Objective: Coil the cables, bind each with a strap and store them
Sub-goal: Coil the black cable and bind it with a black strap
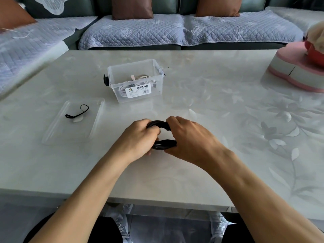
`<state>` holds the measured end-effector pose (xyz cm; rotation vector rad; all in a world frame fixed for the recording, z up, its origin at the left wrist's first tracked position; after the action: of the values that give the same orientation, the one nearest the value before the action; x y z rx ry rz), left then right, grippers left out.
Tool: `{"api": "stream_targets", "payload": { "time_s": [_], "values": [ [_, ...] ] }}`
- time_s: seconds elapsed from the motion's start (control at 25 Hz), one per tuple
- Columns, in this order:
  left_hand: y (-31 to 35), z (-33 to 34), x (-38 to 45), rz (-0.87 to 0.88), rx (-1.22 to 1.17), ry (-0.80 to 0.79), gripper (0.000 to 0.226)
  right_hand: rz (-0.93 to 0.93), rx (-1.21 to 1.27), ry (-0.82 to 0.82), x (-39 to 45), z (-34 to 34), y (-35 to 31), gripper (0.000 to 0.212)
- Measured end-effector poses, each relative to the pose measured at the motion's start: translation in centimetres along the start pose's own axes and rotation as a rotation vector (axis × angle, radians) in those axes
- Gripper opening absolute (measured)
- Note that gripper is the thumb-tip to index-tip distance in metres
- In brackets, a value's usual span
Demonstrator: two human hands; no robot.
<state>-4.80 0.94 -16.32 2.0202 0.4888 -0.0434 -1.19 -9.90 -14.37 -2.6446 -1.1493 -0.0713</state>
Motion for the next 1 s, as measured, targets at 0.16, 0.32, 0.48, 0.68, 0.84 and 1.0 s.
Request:
{"api": "stream_targets", "payload": {
  "time_s": [0.16,0.32,0.48,0.68,0.84,1.0],
  "values": [
    [1.2,0.0,-0.7,0.118,0.075,0.025,0.020,0.040,0.001,0.062,-0.2,-0.7,0.1,0.035],
    [1.8,0.4,-0.8,0.159,-0.039,-0.011,0.019,0.066,-0.007,0.099,-0.2,-0.9,0.4,0.027],
    [1.9,0.8,-1.0,0.214,-0.053,-0.157,0.021,0.039,-0.037,0.089,-0.2,-0.7,0.7,0.019],
    [1.6,0.3,-1.5,0.323,0.624,-0.084,0.070,0.032,-0.080,0.048,-0.1,0.1,0.3,0.013],
    [2.9,0.6,-1.6,0.358,0.848,0.163,0.031,-0.004,-0.083,0.048,0.2,0.7,-1.3,0.017],
    [2.7,0.4,-0.8,0.386,0.869,0.161,0.015,-0.023,-0.057,0.094,0.4,0.4,-1.2,0.018]
  ]
}}
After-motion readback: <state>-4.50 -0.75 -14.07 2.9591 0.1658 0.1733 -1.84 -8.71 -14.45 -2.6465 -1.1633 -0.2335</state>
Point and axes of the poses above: each hand's wrist, its own x-axis towards the middle knuckle, its own z-axis out of the palm, y = z × x, the point moved 9 cm from there along x, towards the middle knuckle
